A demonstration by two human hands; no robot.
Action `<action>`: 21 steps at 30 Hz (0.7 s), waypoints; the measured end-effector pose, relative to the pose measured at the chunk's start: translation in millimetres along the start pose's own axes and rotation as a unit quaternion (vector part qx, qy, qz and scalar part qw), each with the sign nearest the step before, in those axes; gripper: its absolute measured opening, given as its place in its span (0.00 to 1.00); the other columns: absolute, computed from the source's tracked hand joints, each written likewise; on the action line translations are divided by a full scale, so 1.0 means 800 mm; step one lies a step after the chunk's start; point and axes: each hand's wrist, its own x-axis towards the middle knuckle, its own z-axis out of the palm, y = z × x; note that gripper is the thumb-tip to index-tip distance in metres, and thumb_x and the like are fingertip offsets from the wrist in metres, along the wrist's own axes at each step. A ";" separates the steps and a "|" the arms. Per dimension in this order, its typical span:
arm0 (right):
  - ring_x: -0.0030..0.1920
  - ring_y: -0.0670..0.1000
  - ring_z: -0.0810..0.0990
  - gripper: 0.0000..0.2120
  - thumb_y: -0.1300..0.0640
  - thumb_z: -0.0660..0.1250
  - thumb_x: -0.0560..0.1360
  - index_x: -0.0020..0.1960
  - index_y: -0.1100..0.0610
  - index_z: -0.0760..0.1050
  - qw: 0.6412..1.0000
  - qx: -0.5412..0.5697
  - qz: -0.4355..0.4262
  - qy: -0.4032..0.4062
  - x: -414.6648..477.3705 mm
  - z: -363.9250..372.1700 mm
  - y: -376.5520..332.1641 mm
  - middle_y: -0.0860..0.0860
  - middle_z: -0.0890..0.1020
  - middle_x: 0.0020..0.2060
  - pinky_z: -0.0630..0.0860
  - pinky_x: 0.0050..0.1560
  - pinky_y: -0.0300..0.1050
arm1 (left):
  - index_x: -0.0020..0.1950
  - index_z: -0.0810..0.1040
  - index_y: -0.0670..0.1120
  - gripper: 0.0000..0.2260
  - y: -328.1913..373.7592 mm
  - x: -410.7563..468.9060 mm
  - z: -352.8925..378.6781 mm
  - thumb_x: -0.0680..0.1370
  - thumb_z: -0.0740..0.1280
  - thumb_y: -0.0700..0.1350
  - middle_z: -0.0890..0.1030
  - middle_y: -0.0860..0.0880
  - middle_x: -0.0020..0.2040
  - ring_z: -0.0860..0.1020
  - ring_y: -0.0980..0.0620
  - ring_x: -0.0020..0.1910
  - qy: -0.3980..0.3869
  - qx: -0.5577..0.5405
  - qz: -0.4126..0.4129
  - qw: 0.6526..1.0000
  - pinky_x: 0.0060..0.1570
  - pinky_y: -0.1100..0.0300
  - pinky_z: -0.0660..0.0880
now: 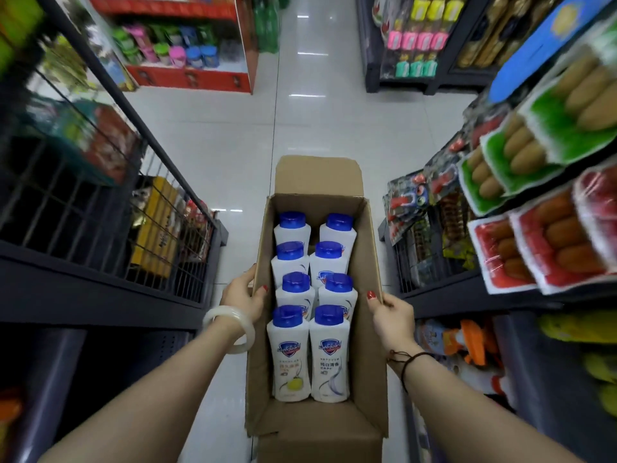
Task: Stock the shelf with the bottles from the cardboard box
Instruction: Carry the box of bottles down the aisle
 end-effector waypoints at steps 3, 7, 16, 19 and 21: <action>0.28 0.47 0.66 0.10 0.59 0.66 0.76 0.36 0.59 0.75 1.000 -0.009 -0.009 -0.002 0.000 -0.012 -0.058 0.50 0.70 0.26 0.64 0.24 0.33 | 0.67 0.72 0.43 0.18 0.054 -0.005 -0.026 0.77 0.62 0.37 0.80 0.43 0.59 0.78 0.44 0.56 0.013 -0.006 0.010 1.000 0.50 0.58 0.72; 0.29 0.49 0.69 0.05 0.58 0.67 0.75 0.44 0.58 0.81 1.000 -0.006 -0.020 0.013 0.008 -0.017 -0.133 0.49 0.72 0.26 0.66 0.33 0.40 | 0.65 0.73 0.44 0.16 0.122 0.003 -0.059 0.78 0.62 0.37 0.80 0.43 0.58 0.77 0.47 0.52 0.023 -0.010 0.033 0.999 0.48 0.59 0.70; 0.34 0.52 0.70 0.15 0.59 0.67 0.74 0.29 0.55 0.73 0.998 -0.024 -0.036 0.035 0.066 0.000 -0.293 0.51 0.71 0.25 0.64 0.30 0.41 | 0.64 0.75 0.47 0.16 0.243 0.097 -0.128 0.77 0.64 0.40 0.82 0.43 0.52 0.80 0.41 0.51 0.011 -0.001 0.039 0.999 0.53 0.51 0.76; 0.32 0.51 0.65 0.13 0.59 0.67 0.74 0.34 0.67 0.77 0.999 -0.020 -0.025 0.039 0.095 0.012 -0.340 0.52 0.68 0.28 0.60 0.30 0.42 | 0.63 0.76 0.48 0.16 0.285 0.136 -0.145 0.76 0.63 0.39 0.80 0.44 0.42 0.78 0.44 0.43 0.012 0.004 0.043 0.999 0.47 0.58 0.73; 0.34 0.51 0.63 0.12 0.58 0.67 0.74 0.36 0.66 0.77 0.999 -0.011 -0.017 0.038 0.119 0.022 -0.373 0.52 0.67 0.28 0.59 0.31 0.42 | 0.63 0.76 0.48 0.16 0.313 0.167 -0.156 0.76 0.62 0.38 0.80 0.44 0.40 0.77 0.44 0.41 0.011 0.004 0.042 0.999 0.46 0.59 0.72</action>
